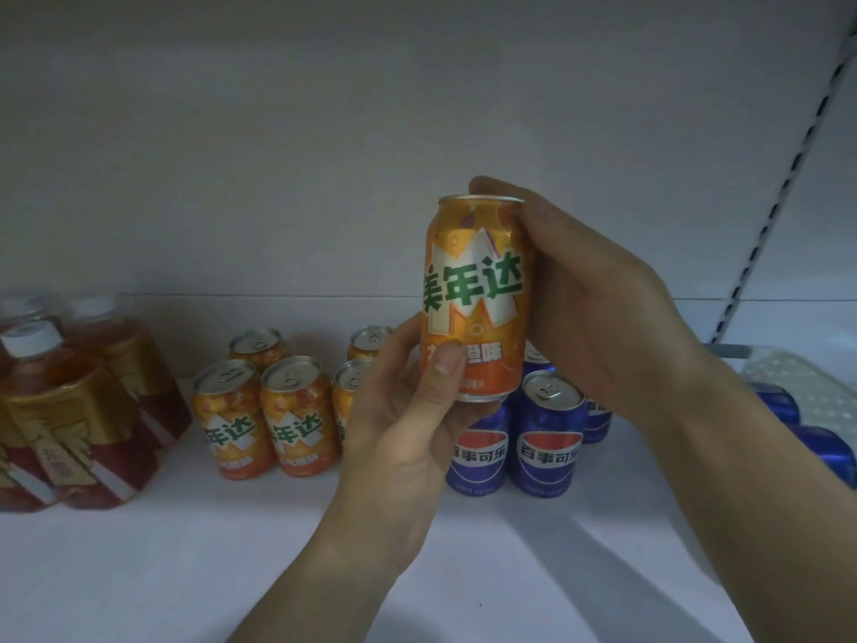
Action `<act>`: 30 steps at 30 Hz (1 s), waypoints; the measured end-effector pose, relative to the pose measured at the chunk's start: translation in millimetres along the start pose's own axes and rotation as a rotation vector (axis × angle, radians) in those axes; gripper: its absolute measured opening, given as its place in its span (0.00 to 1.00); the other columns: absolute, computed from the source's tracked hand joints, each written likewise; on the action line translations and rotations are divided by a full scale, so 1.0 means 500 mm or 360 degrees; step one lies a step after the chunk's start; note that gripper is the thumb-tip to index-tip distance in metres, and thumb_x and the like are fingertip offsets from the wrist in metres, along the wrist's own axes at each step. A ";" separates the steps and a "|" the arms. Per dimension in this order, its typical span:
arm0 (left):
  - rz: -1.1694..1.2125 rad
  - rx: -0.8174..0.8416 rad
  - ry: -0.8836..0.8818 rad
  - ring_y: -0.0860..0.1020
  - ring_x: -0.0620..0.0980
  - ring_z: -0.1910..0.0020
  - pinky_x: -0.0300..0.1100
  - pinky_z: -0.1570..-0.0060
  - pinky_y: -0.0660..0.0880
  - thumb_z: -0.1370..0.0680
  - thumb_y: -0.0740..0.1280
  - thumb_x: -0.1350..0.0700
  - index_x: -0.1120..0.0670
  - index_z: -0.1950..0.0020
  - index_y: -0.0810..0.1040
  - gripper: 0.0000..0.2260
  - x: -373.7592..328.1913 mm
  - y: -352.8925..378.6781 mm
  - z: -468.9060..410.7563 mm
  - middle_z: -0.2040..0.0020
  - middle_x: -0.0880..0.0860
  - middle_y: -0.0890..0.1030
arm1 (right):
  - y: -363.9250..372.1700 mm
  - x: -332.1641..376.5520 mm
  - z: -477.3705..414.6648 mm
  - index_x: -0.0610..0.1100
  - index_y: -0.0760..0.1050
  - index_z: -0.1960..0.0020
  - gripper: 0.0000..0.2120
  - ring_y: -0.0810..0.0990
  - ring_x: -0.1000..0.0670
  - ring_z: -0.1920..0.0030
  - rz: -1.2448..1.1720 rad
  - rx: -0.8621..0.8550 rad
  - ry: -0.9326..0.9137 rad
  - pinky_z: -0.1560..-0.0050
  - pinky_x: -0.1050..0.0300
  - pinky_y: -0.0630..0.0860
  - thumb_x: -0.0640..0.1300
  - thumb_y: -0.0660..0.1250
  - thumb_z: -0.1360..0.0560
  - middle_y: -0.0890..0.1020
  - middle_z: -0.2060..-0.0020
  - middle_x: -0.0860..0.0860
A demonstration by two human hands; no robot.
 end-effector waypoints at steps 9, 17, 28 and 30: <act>-0.0259 -0.0273 0.0110 0.83 0.53 0.41 0.51 0.43 0.79 0.34 0.78 0.57 0.48 0.34 0.77 0.29 -0.017 -0.044 -0.007 0.40 0.51 0.85 | 0.043 0.065 0.026 0.45 0.74 0.31 0.38 0.82 0.58 0.40 0.1069 0.0017 -0.0564 0.45 0.67 0.78 0.37 0.85 0.37 0.82 0.41 0.57; -0.0370 -0.0278 0.0232 0.82 0.55 0.38 0.53 0.46 0.79 0.28 0.74 0.69 0.51 0.34 0.78 0.25 -0.039 -0.060 -0.014 0.38 0.53 0.83 | 0.090 0.074 0.049 0.51 0.76 0.31 0.35 0.79 0.51 0.36 0.1334 0.0127 -0.0760 0.36 0.54 0.76 0.41 0.83 0.36 0.80 0.38 0.57; 0.0281 0.0120 0.0091 0.84 0.59 0.43 0.46 0.54 0.83 0.29 0.70 0.62 0.48 0.25 0.68 0.33 -0.065 -0.004 -0.005 0.38 0.57 0.82 | 0.064 0.105 0.046 0.45 0.70 0.35 0.34 0.83 0.44 0.39 0.0801 0.0074 -0.0797 0.46 0.50 0.82 0.36 0.82 0.35 0.80 0.39 0.41; 0.0101 0.0056 0.0224 0.85 0.58 0.46 0.42 0.58 0.82 0.34 0.75 0.61 0.47 0.27 0.70 0.36 -0.087 -0.003 0.003 0.40 0.56 0.83 | 0.041 0.075 0.030 0.44 0.69 0.36 0.29 0.85 0.44 0.44 0.0444 0.0087 -0.0570 0.51 0.50 0.83 0.41 0.78 0.33 0.82 0.42 0.42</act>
Point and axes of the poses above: each hand's wrist, its own z-axis away from the middle knuckle, its own y-axis out of the palm, x = y × z, the point moved 10 cm from there along -z, towards the middle knuckle
